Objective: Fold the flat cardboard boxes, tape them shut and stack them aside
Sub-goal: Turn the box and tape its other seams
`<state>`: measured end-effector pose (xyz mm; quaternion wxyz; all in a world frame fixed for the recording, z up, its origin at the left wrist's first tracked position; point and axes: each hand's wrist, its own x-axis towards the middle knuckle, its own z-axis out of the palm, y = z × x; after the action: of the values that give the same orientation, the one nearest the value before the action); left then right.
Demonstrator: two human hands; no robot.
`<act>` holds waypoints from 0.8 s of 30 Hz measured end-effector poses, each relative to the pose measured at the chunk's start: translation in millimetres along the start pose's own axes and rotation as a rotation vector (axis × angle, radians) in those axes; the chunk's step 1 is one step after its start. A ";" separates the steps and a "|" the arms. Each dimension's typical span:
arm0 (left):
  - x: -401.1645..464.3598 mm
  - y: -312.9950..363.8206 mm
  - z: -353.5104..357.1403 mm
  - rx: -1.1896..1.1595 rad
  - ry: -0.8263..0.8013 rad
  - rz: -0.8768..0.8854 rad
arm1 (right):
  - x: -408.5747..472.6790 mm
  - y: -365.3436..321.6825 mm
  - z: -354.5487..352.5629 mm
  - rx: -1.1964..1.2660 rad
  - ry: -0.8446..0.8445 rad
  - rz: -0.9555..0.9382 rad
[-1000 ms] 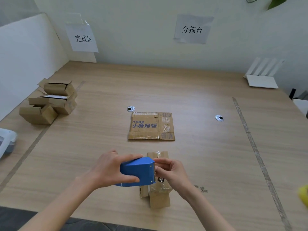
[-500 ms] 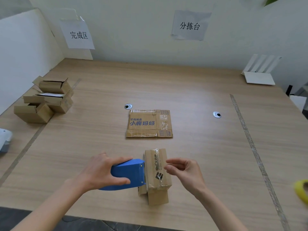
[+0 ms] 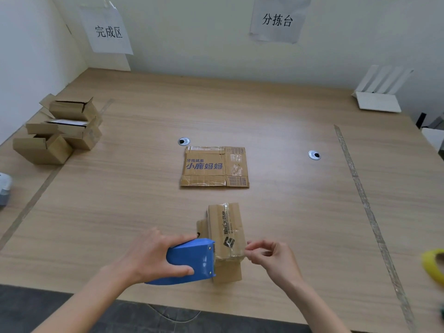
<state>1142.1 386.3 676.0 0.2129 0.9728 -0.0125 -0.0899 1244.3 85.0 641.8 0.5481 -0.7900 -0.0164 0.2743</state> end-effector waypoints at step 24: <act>-24.4 20.0 12.4 0.091 0.133 -0.059 | -16.9 -4.6 -25.1 -0.271 0.062 -0.169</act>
<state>1116.1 364.5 677.4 0.1660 0.9853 0.0263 -0.0305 1242.6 59.8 659.1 0.4576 -0.8606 -0.1027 0.1982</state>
